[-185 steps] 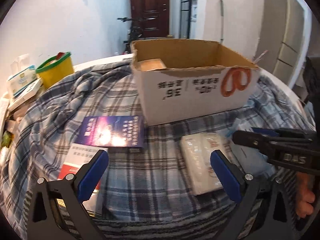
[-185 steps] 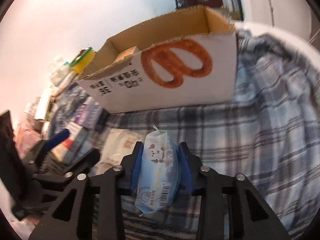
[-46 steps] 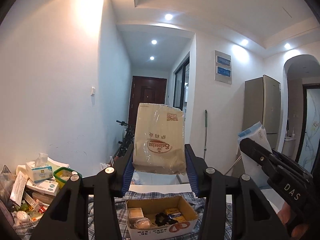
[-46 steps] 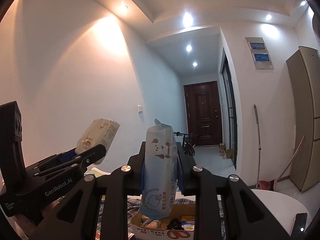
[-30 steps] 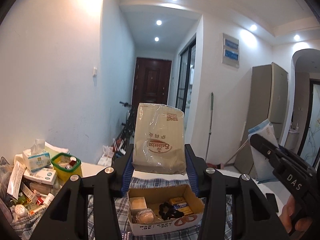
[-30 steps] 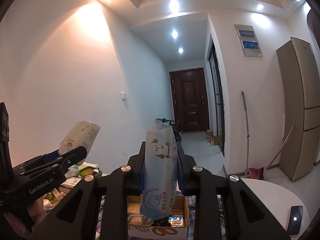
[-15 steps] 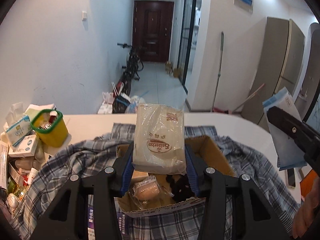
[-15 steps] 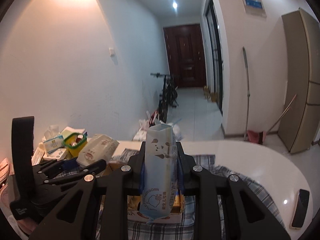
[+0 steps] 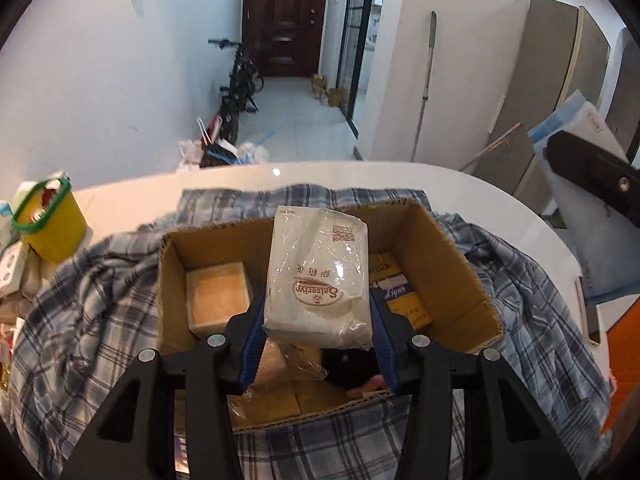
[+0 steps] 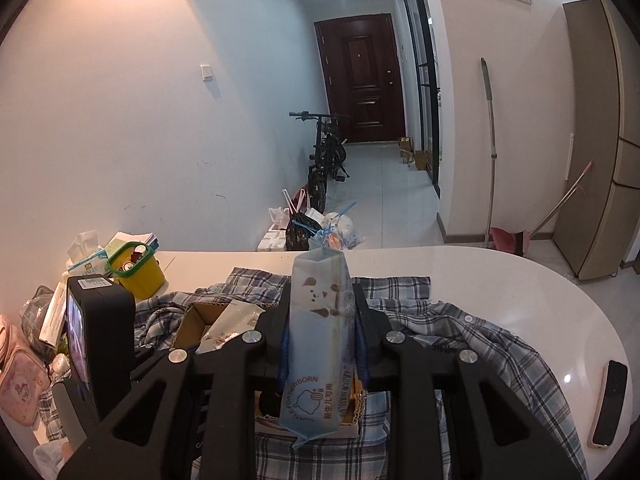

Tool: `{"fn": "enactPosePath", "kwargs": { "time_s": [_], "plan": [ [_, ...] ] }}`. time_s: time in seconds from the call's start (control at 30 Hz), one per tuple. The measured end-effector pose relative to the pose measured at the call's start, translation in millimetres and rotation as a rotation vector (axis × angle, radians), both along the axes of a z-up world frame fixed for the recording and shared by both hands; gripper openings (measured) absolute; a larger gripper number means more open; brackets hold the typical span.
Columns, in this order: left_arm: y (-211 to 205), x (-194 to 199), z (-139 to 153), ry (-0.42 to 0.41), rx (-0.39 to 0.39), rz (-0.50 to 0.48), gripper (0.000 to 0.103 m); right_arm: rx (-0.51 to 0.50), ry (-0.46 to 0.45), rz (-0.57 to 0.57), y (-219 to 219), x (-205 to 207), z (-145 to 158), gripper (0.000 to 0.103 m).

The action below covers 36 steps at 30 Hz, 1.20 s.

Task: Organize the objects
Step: 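Lower the white packet into the box and open the left gripper, then lower the wipes pack into the box and open the right gripper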

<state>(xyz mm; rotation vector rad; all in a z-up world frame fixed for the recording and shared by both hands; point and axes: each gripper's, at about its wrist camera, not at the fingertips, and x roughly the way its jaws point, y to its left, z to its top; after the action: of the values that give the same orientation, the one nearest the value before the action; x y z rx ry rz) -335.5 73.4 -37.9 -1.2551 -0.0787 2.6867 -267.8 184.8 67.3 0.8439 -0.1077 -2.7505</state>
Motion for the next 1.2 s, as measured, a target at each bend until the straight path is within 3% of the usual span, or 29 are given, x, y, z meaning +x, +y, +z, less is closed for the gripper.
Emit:
{"fn": "enactPosePath", "kwargs": {
  "time_s": [0.1,0.17,0.23,0.3,0.43,0.63,0.83,1.2],
  "plan": [
    [-4,-1,0,-0.016,0.050,-0.012,0.050,0.011,-0.021,0.003,-4,-4,-6,0.024],
    [-2,1,2,0.008,0.025,-0.004,0.057,0.003,-0.031,0.008,-4,-5,-8,0.024],
    [-2,1,2,0.024,-0.001,0.014,0.076,-0.005,-0.033,0.011,-3,-5,-8,0.024],
    [-5,-1,2,0.022,0.004,0.030,0.082,-0.007,-0.024,0.005,-1,-4,-7,0.024],
    [-15,-2,9,0.010,0.030,0.062,0.082,-0.009,-0.005,-0.001,1,-2,-3,0.024],
    [-35,8,34,0.101,0.063,0.140,0.087,0.005,-0.021,0.011,-6,-7,-9,0.024],
    [-37,14,44,0.162,0.030,0.160,0.087,0.048,-0.085,0.013,-15,-21,-33,0.024],
    [-32,11,41,0.137,0.013,0.140,0.087,0.102,-0.202,0.020,-22,-44,-73,0.024]
  ]
}}
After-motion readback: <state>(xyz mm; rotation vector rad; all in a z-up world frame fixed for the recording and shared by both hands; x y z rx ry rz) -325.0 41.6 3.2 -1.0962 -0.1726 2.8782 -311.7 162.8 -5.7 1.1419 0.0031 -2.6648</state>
